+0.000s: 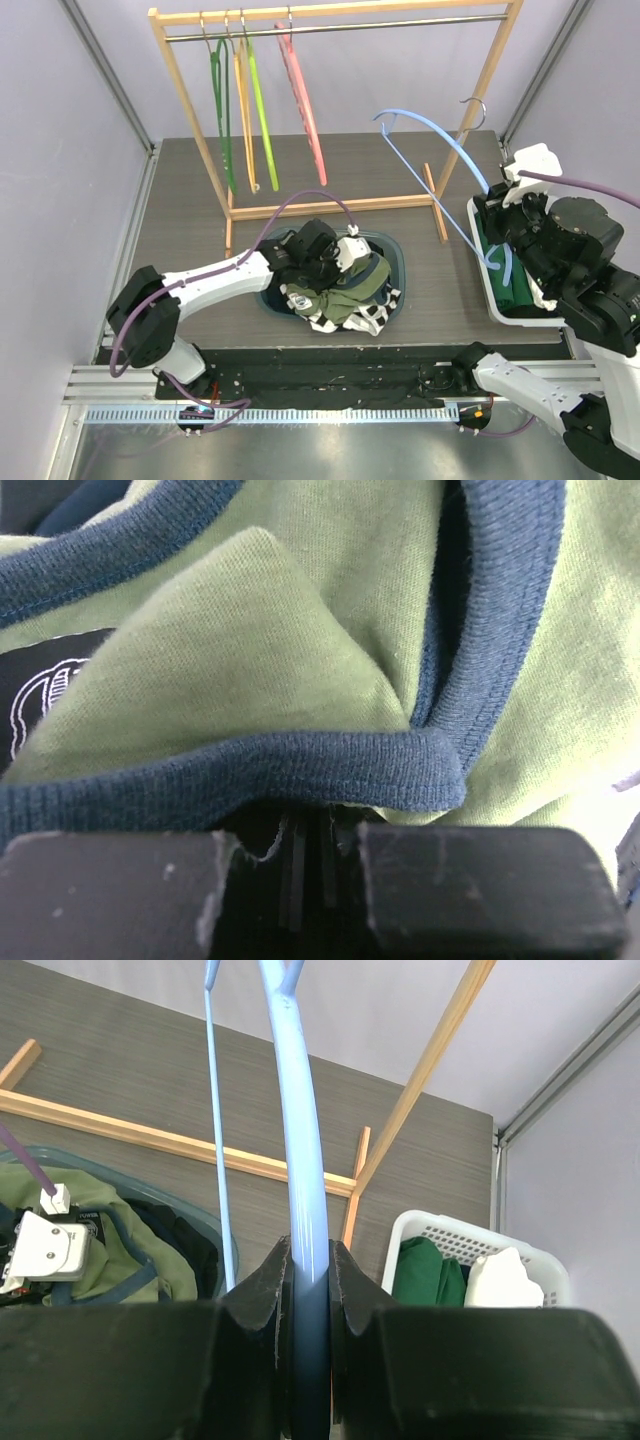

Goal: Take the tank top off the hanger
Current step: Place the tank top in the bin.

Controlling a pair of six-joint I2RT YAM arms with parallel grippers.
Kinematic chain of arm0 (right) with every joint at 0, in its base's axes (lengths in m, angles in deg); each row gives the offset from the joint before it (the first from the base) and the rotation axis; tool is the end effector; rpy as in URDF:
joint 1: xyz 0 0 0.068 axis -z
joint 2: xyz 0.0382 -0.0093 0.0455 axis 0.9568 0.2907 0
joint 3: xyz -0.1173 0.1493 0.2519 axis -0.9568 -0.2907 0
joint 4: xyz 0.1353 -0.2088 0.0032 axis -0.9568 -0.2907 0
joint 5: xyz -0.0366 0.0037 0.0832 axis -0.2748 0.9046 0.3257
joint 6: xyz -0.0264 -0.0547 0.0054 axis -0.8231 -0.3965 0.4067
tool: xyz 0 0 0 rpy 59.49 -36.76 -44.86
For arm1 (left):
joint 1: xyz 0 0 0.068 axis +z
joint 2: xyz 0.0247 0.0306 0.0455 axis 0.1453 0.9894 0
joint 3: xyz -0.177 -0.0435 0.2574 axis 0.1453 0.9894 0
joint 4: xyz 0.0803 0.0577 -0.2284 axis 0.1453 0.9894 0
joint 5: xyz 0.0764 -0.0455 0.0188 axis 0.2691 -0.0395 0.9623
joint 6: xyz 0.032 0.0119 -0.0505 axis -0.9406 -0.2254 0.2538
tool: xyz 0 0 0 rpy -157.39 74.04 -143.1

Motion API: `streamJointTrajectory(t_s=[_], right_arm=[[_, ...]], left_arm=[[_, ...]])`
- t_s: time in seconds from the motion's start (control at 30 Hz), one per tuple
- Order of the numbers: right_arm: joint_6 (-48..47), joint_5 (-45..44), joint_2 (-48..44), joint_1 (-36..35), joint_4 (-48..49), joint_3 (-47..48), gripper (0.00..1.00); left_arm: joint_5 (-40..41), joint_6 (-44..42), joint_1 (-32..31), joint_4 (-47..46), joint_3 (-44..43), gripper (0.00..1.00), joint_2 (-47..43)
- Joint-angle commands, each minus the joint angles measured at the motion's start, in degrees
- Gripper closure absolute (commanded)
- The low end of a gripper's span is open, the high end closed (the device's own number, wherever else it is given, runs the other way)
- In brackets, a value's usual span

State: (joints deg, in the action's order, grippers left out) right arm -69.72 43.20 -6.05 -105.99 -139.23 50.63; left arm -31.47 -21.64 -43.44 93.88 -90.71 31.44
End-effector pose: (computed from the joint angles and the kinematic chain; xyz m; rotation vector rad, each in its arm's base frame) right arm 0.0598 0.0187 0.5236 -0.3556 1.7222 -0.0126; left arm 0.1906 -0.2555 0.2740 1.3497 2.1145 -0.5378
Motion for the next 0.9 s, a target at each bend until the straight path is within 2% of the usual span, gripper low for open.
streamJointTrajectory(t_s=[0.0,0.07,0.3,0.37,0.47,0.5,0.57,0.7,0.87], right_arm=[[-1.50,-3.45,1.06,0.19,3.06,-0.82,0.99],[-1.59,-3.82,0.89,0.19,3.50,-1.70,0.99],[-1.50,-2.94,1.94,0.19,4.03,-0.30,0.99],[-1.24,-2.76,2.46,0.19,3.85,0.58,0.99],[-0.72,-1.62,3.08,0.19,3.50,2.33,0.99],[-0.71,-1.27,3.17,0.19,3.50,2.78,0.99],[-0.19,-0.48,3.61,0.19,3.59,4.18,0.99],[0.78,0.67,4.49,0.19,3.41,4.63,0.99],[0.87,1.46,4.22,0.19,3.50,4.80,0.99]], left_arm=[[-0.60,-2.38,-0.15,1.58,6.32,0.93,7.87],[-0.15,-3.00,0.11,4.55,3.52,0.93,10.59],[-0.60,-1.42,-0.15,15.27,-5.62,0.80,21.05],[0.63,-1.51,-0.77,16.78,-6.24,0.77,21.42],[4.06,-2.56,-2.79,17.05,-4.66,0.45,17.91],[5.02,-3.26,-3.49,16.87,-3.61,0.22,16.34],[7.57,-3.97,-3.84,17.57,-3.51,0.01,12.29],[11.97,-4.15,-4.02,23.44,-8.60,0.00,7.71],[12.94,-4.06,-4.02,29.08,-21.76,0.00,3.84]])
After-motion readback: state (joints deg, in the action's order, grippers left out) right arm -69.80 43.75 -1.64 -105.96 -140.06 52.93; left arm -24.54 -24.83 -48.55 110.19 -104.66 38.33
